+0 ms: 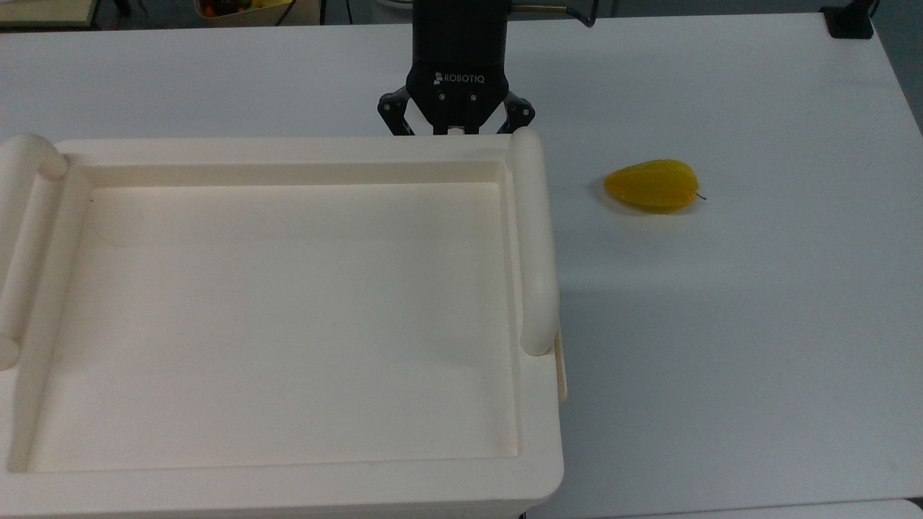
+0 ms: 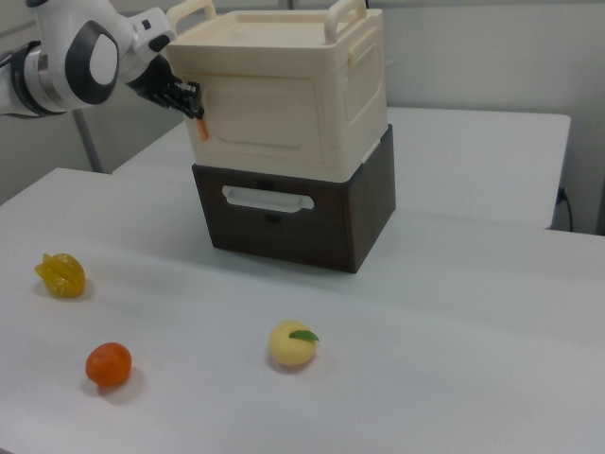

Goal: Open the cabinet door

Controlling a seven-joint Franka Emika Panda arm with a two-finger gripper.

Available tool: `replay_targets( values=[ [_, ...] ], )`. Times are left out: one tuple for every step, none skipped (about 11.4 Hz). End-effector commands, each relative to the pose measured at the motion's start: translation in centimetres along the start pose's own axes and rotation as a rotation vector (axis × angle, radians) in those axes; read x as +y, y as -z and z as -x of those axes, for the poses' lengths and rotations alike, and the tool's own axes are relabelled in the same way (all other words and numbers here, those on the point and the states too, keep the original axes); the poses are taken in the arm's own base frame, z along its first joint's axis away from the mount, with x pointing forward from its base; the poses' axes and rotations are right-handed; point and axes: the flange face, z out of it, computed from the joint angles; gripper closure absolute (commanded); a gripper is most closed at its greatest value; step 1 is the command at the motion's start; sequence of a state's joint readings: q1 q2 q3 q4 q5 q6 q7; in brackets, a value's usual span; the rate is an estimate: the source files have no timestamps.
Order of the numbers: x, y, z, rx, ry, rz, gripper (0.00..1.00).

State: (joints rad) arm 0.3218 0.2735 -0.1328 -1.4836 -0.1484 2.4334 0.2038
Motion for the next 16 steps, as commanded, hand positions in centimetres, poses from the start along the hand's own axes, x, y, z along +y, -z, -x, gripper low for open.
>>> replay_targets(
  values=[
    [1.4,0.7,0.3,-0.047,-0.019,0.030,0.92],
    [1.5,0.7,0.4,-0.056,-0.019,0.032,0.93],
    [1.5,1.3,0.4,-0.065,-0.022,0.032,0.93],
    [1.6,1.6,0.5,-0.085,-0.024,0.035,0.93],
    [1.6,2.1,0.6,-0.096,-0.025,0.034,0.93],
    [1.5,2.6,0.6,-0.105,-0.027,0.032,0.93],
    [1.6,2.8,0.8,-0.123,-0.028,0.036,0.93],
    [1.8,3.2,0.9,-0.141,-0.030,0.040,0.88],
    [2.1,3.6,1.1,-0.170,-0.034,0.045,0.79],
    [2.2,3.8,1.6,-0.217,-0.036,0.053,0.65],
    [2.6,4.7,1.8,-0.244,-0.042,0.057,0.52],
    [2.8,5.6,2.0,-0.270,-0.053,0.052,0.39],
    [3.0,6.1,2.1,-0.288,-0.067,0.042,0.27],
    [3.5,7.2,2.0,-0.291,-0.082,0.033,0.21],
    [4.0,8.7,1.9,-0.290,-0.086,0.031,0.14],
    [4.6,10.0,1.7,-0.286,-0.096,0.031,0.13]
  ],
)
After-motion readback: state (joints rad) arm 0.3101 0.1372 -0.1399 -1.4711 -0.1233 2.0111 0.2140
